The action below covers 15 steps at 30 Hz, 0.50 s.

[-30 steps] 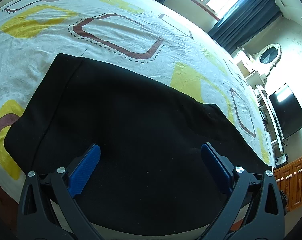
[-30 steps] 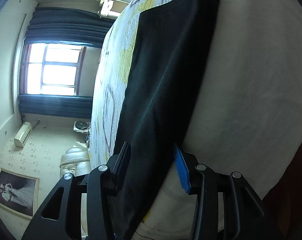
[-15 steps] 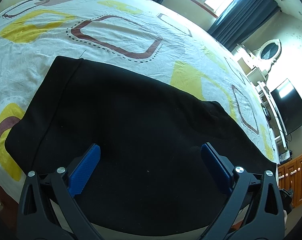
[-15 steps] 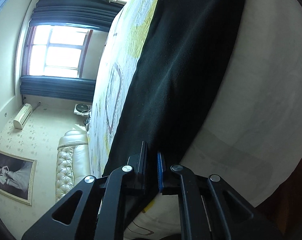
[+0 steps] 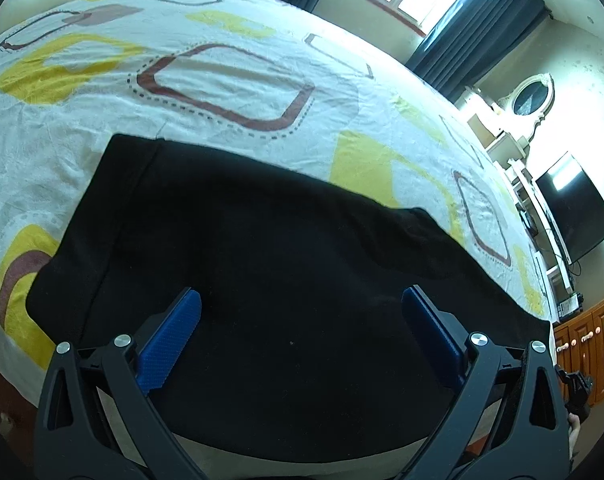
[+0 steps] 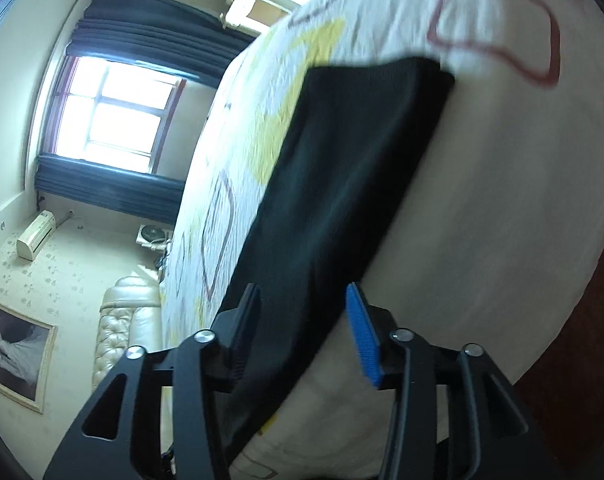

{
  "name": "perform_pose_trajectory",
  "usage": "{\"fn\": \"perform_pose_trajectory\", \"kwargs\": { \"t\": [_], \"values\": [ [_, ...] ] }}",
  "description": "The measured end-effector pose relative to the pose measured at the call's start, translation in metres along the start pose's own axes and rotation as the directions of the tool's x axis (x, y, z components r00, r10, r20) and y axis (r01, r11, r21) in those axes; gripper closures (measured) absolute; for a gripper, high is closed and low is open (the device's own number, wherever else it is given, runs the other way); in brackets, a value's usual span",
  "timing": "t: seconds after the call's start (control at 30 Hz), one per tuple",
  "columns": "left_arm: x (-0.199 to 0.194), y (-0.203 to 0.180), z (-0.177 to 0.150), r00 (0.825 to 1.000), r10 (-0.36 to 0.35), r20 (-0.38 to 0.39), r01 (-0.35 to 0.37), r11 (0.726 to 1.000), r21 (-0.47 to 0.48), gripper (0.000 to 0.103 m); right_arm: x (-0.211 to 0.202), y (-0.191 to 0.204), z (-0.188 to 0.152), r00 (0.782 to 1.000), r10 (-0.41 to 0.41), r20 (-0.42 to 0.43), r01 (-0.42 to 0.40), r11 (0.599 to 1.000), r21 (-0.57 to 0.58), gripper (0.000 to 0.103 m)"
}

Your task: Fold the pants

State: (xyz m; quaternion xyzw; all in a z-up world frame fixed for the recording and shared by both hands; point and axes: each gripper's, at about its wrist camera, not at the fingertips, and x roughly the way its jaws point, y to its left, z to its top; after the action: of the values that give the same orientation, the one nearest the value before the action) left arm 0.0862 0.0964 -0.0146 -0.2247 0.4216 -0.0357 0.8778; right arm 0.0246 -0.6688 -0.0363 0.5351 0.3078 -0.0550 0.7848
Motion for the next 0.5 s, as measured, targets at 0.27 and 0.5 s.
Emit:
{"fn": "perform_pose_trajectory", "kwargs": {
  "t": [0.27,0.5],
  "values": [
    [0.018,0.015,0.000,0.997,0.022,-0.073,-0.022,1.000,0.005,0.003,-0.009,-0.042,0.122,0.996,-0.076,0.047,0.077,0.997,-0.018,0.039],
    [0.020,0.021,-0.004,0.997,0.024,-0.069,-0.023,1.000,0.013,0.003,0.029,-0.063,0.120,0.997,0.042,-0.063,-0.038,0.997,0.068,0.037]
  ]
}}
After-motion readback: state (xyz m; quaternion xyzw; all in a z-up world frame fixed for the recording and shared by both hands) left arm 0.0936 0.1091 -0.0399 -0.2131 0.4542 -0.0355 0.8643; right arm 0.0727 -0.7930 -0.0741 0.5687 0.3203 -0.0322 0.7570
